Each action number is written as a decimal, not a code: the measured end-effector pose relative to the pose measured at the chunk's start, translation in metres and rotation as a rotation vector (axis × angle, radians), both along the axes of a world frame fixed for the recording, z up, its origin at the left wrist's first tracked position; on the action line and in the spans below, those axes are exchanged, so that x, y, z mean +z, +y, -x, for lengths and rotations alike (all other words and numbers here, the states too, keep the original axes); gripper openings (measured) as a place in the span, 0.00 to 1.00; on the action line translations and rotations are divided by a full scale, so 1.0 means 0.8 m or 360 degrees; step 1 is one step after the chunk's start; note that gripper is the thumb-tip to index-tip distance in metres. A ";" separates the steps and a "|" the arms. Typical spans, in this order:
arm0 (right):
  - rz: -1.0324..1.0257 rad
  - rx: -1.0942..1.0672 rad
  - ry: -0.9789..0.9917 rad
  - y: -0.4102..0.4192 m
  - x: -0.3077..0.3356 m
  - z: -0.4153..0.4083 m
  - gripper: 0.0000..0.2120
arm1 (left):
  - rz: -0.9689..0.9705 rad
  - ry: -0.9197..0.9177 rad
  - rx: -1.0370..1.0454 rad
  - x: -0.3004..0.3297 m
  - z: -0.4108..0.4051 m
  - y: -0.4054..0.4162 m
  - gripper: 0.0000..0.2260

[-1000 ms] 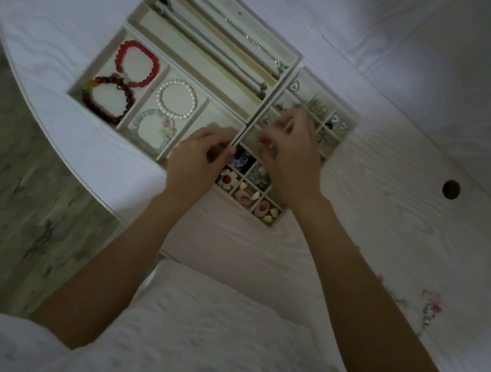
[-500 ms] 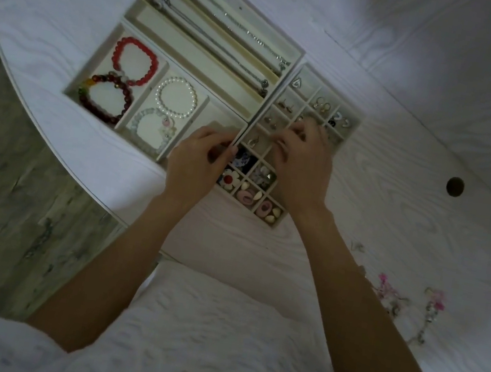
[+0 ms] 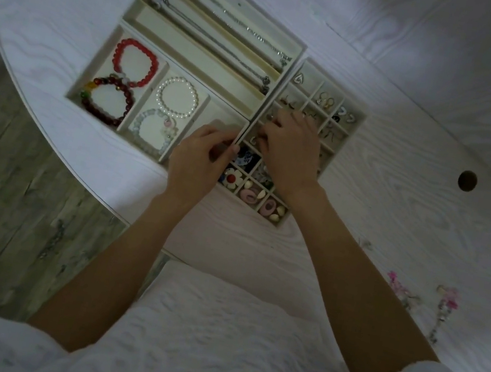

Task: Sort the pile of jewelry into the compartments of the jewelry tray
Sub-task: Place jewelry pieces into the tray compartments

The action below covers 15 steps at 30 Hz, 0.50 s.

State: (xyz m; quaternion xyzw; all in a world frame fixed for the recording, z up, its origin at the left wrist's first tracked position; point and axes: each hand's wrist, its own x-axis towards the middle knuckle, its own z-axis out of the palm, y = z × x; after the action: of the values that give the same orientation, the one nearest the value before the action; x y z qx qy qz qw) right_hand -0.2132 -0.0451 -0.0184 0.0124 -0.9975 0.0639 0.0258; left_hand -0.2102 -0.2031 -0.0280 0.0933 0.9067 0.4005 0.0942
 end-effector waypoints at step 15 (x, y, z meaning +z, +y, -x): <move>0.0312 -0.0144 0.0056 -0.006 0.012 -0.011 0.05 | 0.0056 -0.0004 -0.0002 0.001 0.003 -0.001 0.10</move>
State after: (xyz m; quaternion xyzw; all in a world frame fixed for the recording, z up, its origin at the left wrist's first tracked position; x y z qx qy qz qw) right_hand -0.2044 -0.0497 -0.0089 -0.0341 -0.9854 0.1599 0.0474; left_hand -0.2125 -0.2036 -0.0272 0.0916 0.9133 0.3847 0.0972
